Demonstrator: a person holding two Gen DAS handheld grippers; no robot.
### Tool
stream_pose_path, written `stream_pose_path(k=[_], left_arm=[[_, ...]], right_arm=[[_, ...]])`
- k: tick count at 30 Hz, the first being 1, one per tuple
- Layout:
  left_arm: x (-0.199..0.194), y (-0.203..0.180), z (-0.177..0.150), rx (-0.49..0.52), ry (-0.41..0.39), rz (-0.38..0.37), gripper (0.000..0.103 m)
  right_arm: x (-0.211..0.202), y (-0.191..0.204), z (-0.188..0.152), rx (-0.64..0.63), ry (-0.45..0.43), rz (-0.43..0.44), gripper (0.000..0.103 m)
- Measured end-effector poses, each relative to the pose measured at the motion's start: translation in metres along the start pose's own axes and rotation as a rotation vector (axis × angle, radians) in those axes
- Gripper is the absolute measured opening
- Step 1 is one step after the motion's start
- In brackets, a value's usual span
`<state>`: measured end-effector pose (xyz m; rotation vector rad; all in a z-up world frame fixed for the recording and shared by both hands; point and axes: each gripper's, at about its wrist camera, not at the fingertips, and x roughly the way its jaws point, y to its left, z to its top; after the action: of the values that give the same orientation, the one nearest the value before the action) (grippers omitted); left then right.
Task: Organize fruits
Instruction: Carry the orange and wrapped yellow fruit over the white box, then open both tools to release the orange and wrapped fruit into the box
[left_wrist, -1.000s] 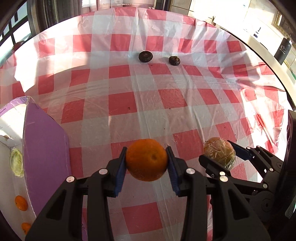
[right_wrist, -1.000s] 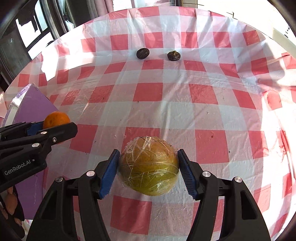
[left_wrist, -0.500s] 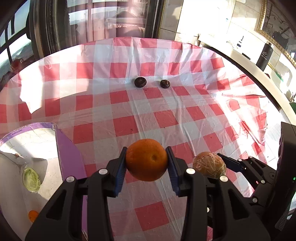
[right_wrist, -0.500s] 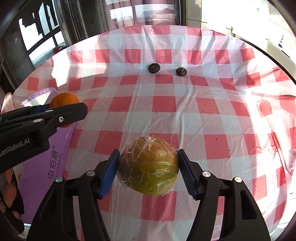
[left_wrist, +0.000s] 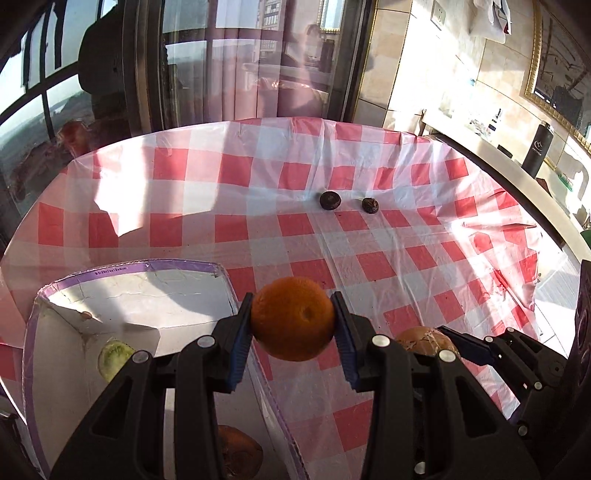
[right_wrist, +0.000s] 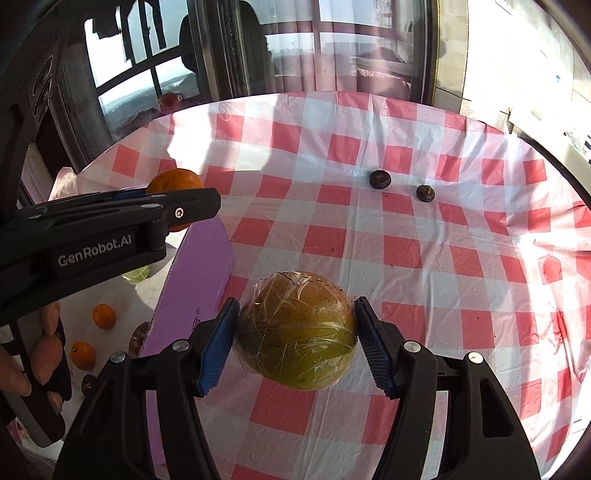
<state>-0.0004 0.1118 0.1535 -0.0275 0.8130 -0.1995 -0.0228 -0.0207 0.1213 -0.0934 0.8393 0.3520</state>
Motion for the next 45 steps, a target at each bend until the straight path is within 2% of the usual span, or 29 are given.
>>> stream_pose_path(k=[6, 11, 17, 20, 29, 41, 42, 44, 45], left_arm=[[-0.014, 0.042, -0.010, -0.044, -0.006, 0.050, 0.041], [-0.020, 0.078, -0.022, -0.085, 0.012, 0.124, 0.041], [-0.010, 0.123, -0.044, -0.143, 0.108, 0.218, 0.041], [-0.004, 0.139, -0.057, -0.154, 0.159, 0.255, 0.041], [0.009, 0.153, -0.080, -0.124, 0.250, 0.309, 0.042], [0.007, 0.157, -0.085, -0.092, 0.260, 0.327, 0.042], [0.007, 0.157, -0.085, -0.093, 0.261, 0.325, 0.044], [0.006, 0.157, -0.084, -0.092, 0.258, 0.329, 0.055], [0.006, 0.157, -0.084, -0.094, 0.257, 0.332, 0.065]], right_arm=[[-0.003, 0.040, 0.004, -0.077, -0.013, 0.053, 0.062], [-0.003, 0.075, 0.007, -0.150, -0.020, 0.107, 0.062], [0.000, 0.120, 0.006, -0.275, 0.000, 0.183, 0.063], [0.008, 0.141, -0.001, -0.343, 0.053, 0.237, 0.063], [0.026, 0.198, -0.030, -0.556, 0.213, 0.382, 0.063], [0.040, 0.206, -0.046, -0.560, 0.320, 0.401, 0.063], [0.041, 0.206, -0.047, -0.557, 0.326, 0.403, 0.064], [0.042, 0.204, -0.046, -0.542, 0.327, 0.403, 0.064], [0.042, 0.202, -0.045, -0.530, 0.325, 0.402, 0.068]])
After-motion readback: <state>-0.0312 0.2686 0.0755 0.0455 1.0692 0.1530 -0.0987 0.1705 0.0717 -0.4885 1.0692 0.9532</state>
